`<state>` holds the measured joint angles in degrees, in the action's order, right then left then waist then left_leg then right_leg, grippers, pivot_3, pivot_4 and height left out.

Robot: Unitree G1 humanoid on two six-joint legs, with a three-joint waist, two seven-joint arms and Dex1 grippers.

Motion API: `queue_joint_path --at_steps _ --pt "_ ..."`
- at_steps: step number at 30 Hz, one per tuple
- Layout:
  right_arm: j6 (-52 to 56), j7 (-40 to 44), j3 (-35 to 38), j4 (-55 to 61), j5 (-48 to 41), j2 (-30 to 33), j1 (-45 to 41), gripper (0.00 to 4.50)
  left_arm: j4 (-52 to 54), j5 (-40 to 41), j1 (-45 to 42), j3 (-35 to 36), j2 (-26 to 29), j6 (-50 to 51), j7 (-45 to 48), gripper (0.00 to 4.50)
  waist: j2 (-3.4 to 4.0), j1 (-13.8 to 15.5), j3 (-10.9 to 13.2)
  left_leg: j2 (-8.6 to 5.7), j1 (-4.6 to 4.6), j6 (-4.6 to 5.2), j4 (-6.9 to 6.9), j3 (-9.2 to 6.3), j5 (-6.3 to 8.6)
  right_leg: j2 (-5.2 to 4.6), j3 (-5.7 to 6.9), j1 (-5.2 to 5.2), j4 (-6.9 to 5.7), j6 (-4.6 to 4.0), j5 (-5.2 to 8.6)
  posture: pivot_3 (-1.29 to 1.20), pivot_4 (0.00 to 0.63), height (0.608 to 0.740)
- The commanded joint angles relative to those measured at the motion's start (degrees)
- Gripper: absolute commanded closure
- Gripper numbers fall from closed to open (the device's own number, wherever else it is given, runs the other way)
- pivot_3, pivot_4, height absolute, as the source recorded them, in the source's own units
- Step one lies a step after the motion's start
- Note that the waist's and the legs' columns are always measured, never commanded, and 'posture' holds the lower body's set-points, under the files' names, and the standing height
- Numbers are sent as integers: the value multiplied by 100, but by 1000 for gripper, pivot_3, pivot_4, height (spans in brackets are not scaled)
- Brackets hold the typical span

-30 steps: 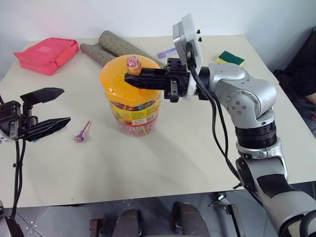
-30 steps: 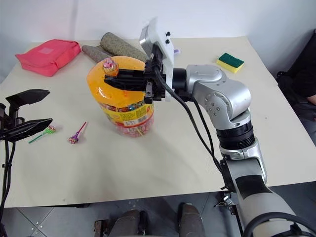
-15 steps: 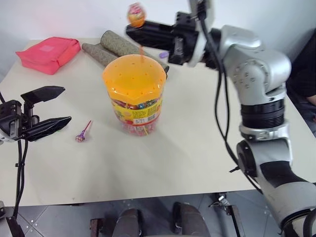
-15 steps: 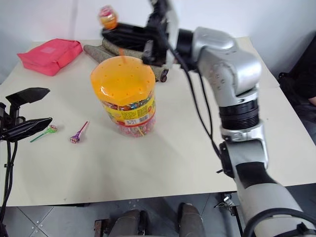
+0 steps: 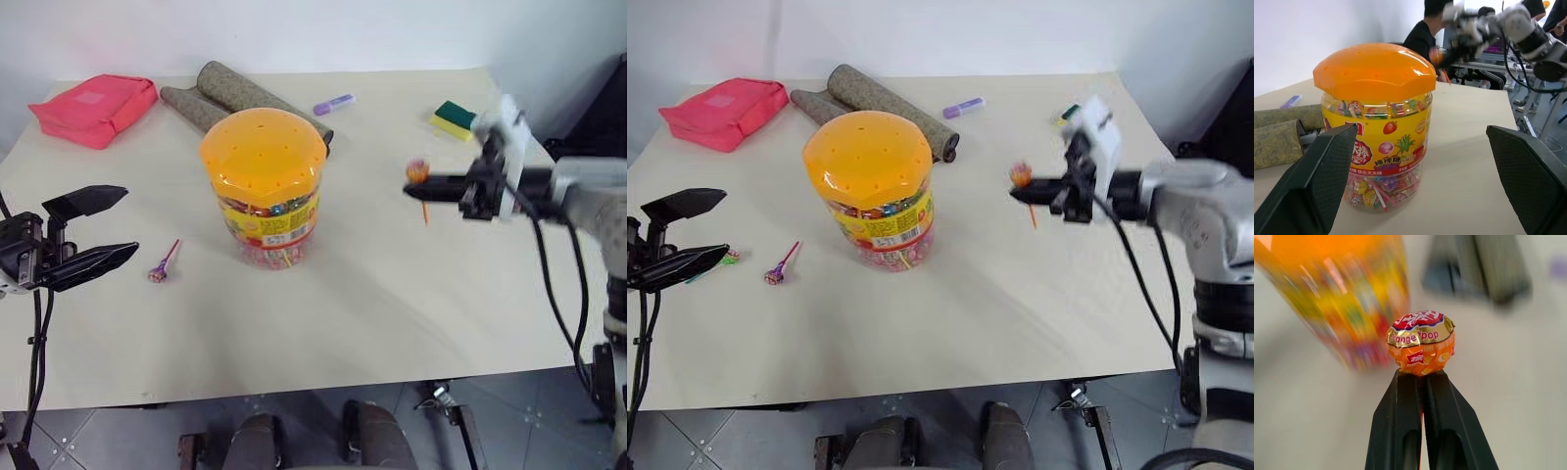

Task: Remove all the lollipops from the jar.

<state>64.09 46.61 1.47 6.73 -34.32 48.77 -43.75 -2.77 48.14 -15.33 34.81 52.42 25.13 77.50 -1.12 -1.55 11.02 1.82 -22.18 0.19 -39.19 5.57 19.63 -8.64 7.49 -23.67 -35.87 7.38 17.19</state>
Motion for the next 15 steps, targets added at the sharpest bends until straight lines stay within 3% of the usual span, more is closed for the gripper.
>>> queue_joint_path --at_steps 1,9,13,14,15 --pt "-24 -430 -42 -232 412 18 264 4487 144 124 -53 18 -6 7 -30 0 0 -1 0 0 0 0 0 1 0 0 0 0 0 0 0 0 150 740" --pt "-852 -653 -310 -2016 1238 -273 389 4487 338 190 57 44 -49 94 -158 0 2 -9 1 0 1 0 -1 2 0 1 0 -1 0 0 0 0 150 740" --pt "-1017 -453 -328 -2151 1308 -306 403 4487 522 266 297 216 -44 193 -272 0 2 -7 1 1 1 0 -2 0 0 1 0 1 0 0 0 0 150 740" --pt "-1025 -417 -306 -2130 1304 -309 426 3962 571 264 371 253 -34 209 -309 0 2 -5 1 1 1 0 -2 0 0 1 0 1 1 0 0 0 150 740" --pt "-1021 -388 -285 -2104 1302 -306 449 3744 604 238 430 280 -26 203 -354 0 2 -3 1 1 1 0 -3 0 0 1 0 1 0 0 0 0 150 740"
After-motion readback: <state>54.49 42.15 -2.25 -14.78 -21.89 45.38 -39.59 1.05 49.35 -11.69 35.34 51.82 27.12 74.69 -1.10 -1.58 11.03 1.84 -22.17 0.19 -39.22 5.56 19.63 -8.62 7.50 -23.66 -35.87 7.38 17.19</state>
